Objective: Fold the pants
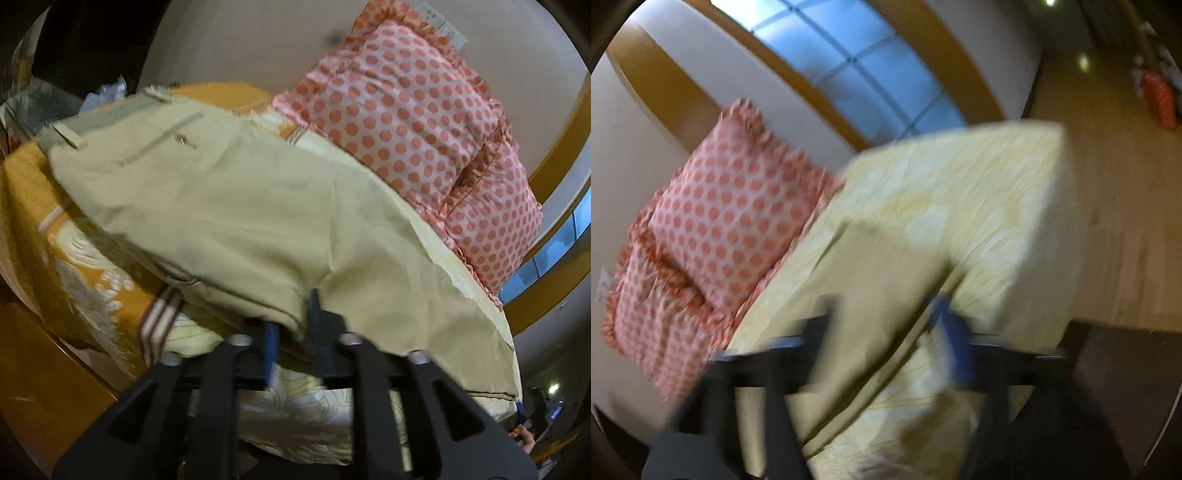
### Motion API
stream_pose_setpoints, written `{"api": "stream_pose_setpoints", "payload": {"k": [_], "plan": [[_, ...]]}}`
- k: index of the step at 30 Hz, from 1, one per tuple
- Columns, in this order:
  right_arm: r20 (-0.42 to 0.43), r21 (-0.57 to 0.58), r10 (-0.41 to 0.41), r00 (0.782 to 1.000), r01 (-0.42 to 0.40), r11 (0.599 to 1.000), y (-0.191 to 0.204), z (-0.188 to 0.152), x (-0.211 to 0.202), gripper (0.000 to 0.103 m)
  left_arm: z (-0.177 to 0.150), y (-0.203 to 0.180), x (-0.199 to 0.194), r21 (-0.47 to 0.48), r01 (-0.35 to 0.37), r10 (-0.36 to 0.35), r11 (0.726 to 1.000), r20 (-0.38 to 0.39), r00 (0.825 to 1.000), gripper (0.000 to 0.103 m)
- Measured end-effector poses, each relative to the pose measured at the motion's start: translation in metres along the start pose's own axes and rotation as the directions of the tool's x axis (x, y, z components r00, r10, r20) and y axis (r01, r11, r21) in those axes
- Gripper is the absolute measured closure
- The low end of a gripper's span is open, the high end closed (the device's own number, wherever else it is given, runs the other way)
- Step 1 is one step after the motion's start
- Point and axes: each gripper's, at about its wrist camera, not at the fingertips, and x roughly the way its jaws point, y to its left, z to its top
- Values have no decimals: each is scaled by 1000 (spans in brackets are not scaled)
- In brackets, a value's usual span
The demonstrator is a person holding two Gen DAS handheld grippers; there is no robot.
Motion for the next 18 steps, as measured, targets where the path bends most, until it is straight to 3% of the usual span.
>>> {"api": "stream_pose_setpoints", "payload": {"k": [1, 2, 6, 7, 9, 11, 12, 13, 15, 18], "plan": [[43, -15, -21, 999, 22, 1000, -2, 1, -6, 27, 0, 1, -9, 3, -17, 17, 1000, 38, 999, 54], [71, -38, -49, 996, 51, 998, -3, 2, -8, 27, 0, 3, -17, -1, -39, 39, 999, 77, 996, 43], [16, -50, -59, 998, 60, 997, -13, -1, 11, 41, 3, 19, -39, -28, -90, 93, 996, 170, 981, 38], [43, -76, -50, 998, 53, 996, -11, -5, 12, 43, 4, 23, -41, -39, -100, 106, 994, 180, 978, 36], [11, -117, -5, 1000, 6, 993, -5, -12, 17, 52, 6, 30, -43, -67, -115, 126, 991, 191, 974, 33], [22, -192, -9, 1000, 13, 981, 7, -21, 20, 52, 7, 38, -42, -96, -125, 141, 987, 188, 972, 33], [33, -229, -17, 999, 24, 973, 11, -24, 22, 58, 8, 41, -41, -103, -128, 145, 986, 183, 972, 33], [28, -236, -9, 1000, 15, 972, 13, -26, 24, 78, 8, 43, -40, -107, -132, 150, 985, 182, 972, 33], [22, -236, 28, 999, -22, 972, 10, -28, 28, 91, 8, 45, -40, -111, -138, 157, 984, 188, 969, 32], [23, -234, 21, 1000, -16, 972, 10, -27, 29, 92, 9, 49, -42, -112, -137, 158, 984, 199, 967, 30]]}}
